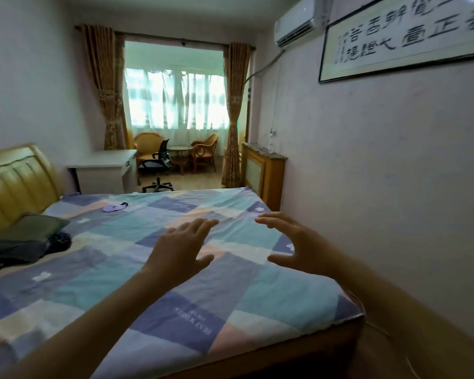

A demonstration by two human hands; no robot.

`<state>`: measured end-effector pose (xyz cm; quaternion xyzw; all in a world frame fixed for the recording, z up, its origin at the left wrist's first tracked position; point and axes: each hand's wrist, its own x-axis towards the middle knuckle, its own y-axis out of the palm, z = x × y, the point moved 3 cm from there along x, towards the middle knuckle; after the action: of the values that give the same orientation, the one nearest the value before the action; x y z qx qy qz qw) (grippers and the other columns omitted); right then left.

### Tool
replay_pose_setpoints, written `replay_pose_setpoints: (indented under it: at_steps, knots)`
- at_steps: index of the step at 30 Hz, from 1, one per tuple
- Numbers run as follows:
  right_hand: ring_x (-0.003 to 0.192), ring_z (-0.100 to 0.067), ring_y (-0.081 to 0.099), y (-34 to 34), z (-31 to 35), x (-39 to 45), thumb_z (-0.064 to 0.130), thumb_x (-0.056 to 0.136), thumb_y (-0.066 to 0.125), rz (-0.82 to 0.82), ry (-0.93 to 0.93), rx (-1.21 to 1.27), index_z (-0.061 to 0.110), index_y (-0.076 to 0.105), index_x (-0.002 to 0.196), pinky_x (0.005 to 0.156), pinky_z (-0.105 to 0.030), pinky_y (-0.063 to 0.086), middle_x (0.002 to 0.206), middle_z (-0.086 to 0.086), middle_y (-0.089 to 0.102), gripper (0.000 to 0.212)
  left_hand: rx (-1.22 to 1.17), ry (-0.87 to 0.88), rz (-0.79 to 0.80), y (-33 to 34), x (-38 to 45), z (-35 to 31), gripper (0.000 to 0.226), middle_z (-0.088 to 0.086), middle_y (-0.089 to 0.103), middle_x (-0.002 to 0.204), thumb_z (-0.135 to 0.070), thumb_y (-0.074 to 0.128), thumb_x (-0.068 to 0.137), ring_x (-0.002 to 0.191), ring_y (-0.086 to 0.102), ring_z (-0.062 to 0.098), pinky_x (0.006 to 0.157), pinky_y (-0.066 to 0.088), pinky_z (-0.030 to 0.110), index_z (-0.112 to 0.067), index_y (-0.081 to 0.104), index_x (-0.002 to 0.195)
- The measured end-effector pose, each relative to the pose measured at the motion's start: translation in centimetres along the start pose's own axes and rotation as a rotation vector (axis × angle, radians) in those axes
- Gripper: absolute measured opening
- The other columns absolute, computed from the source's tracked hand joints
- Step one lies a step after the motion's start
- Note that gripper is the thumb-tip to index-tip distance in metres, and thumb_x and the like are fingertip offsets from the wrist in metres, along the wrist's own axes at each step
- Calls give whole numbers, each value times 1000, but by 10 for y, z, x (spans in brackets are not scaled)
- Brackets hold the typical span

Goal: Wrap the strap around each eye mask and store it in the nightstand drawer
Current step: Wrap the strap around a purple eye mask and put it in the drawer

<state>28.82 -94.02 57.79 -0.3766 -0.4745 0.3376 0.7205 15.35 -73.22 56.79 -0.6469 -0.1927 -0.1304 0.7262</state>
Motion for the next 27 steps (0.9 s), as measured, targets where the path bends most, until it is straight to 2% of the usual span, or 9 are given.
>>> replay_pose_setpoints:
  at_steps: [3,6,8,13,18,22,25,27]
  knots:
    - [131,-5,41,-37,-62,-36,35,79,74,-31,90,-53,39,31,141,103,-33,46,147,11,36,75,-11,75,-16,17,65,-52,72,1,60,129,-46,73,74,95,67,23,68,54,34,-25,45,138]
    - [122,-1,43,-75,-122,-65,29,79,74,-54,204,-98,33,35,140,99,-25,46,143,9,39,72,-35,157,-64,40,132,-99,70,-1,54,136,-47,67,80,108,62,23,76,52,35,-26,41,141]
    - [120,-3,46,-98,-162,-81,28,79,73,-77,284,-138,33,36,140,97,-27,47,142,10,40,72,-28,224,-85,60,180,-127,70,0,53,137,-48,65,81,113,60,23,80,51,36,-26,39,142]
    - [124,0,42,-155,-256,-127,32,81,70,-89,508,-246,39,33,140,99,-26,44,144,14,37,71,-84,356,-59,111,296,-214,72,0,53,137,-47,66,80,112,60,22,82,52,37,-27,37,143]
    - [135,-4,32,-221,-344,-190,38,84,65,-74,753,-334,44,24,143,106,-28,36,151,17,28,72,-113,518,-112,152,405,-333,69,-3,48,141,-55,54,86,119,55,18,88,49,35,-30,29,146]
    - [136,-8,31,-266,-417,-225,39,87,61,-49,851,-445,41,20,145,108,-30,33,153,15,27,72,-145,582,-139,189,485,-420,63,-1,60,128,-55,54,85,109,61,21,83,49,38,-26,43,139]
    - [136,-12,31,-302,-492,-235,43,87,58,0,857,-558,39,17,147,109,-32,30,153,13,27,73,-162,593,-201,213,548,-479,59,1,68,114,-56,60,80,97,66,24,76,51,39,-20,57,127]
    - [136,-13,29,-324,-545,-231,44,87,58,11,842,-598,36,17,147,109,-32,29,152,12,28,73,-184,556,-222,227,589,-508,59,1,68,113,-58,58,81,97,66,25,76,51,39,-18,59,124]
